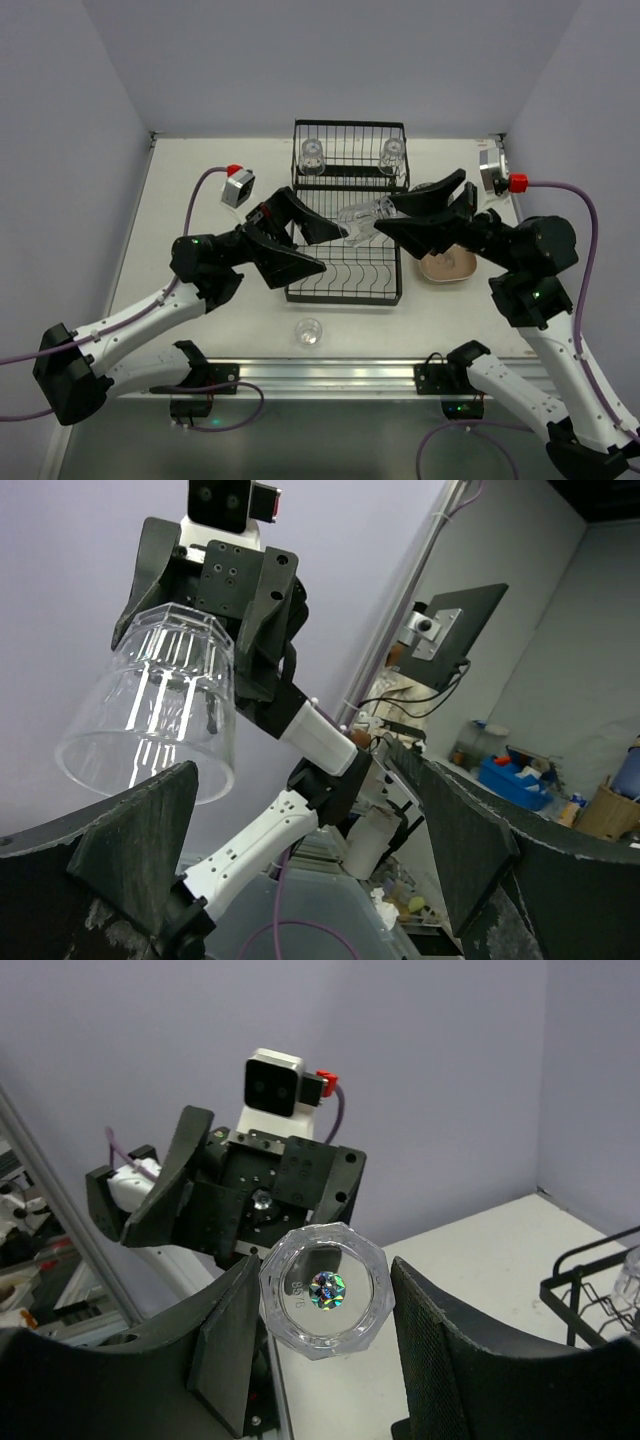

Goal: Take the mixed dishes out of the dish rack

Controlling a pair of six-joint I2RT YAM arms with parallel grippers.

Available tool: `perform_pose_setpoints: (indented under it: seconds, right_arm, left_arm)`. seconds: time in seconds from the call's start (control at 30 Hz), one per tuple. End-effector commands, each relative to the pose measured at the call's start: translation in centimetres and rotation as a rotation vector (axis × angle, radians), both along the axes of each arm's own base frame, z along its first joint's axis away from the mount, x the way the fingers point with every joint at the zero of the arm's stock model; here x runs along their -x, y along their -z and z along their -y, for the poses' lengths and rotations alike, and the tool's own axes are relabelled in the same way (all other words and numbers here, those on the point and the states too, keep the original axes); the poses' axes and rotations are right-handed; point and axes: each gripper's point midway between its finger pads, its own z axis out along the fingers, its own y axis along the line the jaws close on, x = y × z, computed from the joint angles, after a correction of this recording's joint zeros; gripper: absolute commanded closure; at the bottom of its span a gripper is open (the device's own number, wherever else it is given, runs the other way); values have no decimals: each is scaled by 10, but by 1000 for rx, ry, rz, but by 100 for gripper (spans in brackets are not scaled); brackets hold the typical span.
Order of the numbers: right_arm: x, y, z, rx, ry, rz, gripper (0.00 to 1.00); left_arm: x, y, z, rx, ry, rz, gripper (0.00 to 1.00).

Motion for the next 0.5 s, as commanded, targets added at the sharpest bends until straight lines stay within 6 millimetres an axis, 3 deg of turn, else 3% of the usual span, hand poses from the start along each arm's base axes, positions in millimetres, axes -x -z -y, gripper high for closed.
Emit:
perform_pose_setpoints:
  seconds: [0.0,0.2,0.33,0.47]
  right_arm:
    - [19,-20,0,-54,-70,98,100]
    - [18,-17,-1,-61,-75,95,100]
    - [11,-5,-6,-51,-82,75,100]
    - [12,-3,-5,-87,-85,90,100]
  left_arm:
    - [11,-24,-6,78,26,40,5]
    - [2,-21,-3,89,5,6,7]
    - [1,-25,-3,114,5,3,25]
    - [-1,-25,1,117,9,-10,31]
